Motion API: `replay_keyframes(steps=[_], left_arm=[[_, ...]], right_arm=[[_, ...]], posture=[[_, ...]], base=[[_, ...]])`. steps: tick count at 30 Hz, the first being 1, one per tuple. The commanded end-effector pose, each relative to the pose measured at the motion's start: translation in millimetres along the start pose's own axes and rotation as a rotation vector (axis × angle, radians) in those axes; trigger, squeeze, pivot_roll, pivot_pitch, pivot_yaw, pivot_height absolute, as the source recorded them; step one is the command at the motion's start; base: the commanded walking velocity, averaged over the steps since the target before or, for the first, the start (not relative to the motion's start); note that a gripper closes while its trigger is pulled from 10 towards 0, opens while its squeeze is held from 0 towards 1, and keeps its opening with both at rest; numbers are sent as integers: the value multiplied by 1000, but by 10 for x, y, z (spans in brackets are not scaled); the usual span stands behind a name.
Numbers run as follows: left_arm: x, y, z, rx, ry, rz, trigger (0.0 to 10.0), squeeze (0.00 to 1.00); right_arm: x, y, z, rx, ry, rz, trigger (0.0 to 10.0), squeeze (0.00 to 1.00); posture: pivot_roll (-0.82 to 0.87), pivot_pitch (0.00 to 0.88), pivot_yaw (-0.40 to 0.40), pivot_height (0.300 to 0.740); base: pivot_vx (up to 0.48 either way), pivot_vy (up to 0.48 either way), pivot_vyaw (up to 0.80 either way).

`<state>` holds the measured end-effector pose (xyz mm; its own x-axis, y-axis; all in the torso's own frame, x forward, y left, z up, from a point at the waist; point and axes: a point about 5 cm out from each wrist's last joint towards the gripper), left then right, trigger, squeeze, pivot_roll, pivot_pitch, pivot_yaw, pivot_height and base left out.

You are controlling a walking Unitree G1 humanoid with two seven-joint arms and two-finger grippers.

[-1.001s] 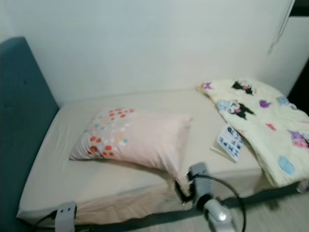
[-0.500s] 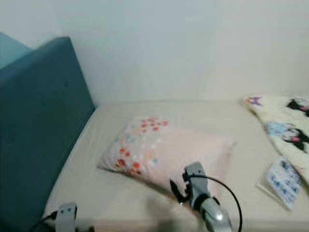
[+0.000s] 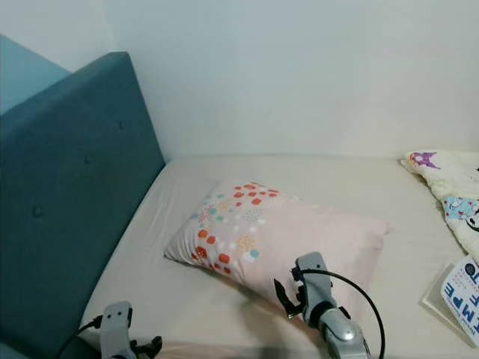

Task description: Clean up the room

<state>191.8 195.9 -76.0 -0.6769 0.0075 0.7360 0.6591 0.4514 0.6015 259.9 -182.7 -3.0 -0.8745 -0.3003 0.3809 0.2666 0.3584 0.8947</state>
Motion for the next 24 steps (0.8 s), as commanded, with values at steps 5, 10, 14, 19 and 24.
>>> replay_keyframes(steps=[5,10,14,19,24], left_arm=[[-25,121,-30,21,-11,-40,10000,0],[-47,191,-83,29,-28,-61,10000,0],[-59,225,-120,29,-45,-66,10000,0],[-68,244,-113,15,-16,-58,10000,0],[-73,296,-109,63,-1,-86,10000,0]], right_arm=[[16,-52,-1,-28,-11,28,10000,0],[21,-47,-6,-42,-24,17,10000,0],[22,-42,-7,-31,-24,16,10000,0],[25,-38,2,-28,-21,13,10000,0],[29,-40,5,-28,-20,13,10000,0]], posture=[[-119,15,28,731],[-120,17,29,731],[-120,19,30,731],[-123,21,32,731],[-123,22,32,731]], base=[[0,0,-800],[0,0,-790],[0,0,-195],[0,-288,0],[0,-257,0]])
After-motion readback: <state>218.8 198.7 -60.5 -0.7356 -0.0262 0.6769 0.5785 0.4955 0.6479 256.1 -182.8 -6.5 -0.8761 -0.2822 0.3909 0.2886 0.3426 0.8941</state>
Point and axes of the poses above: a point about 5 cm out from each wrist's last joint towards the gripper, its own x axis pointing back from the gripper into the wrist, its own y axis along the axis of the wrist's last joint, z = x × y, and after that the axes turned 12 degrees about x, right-handed
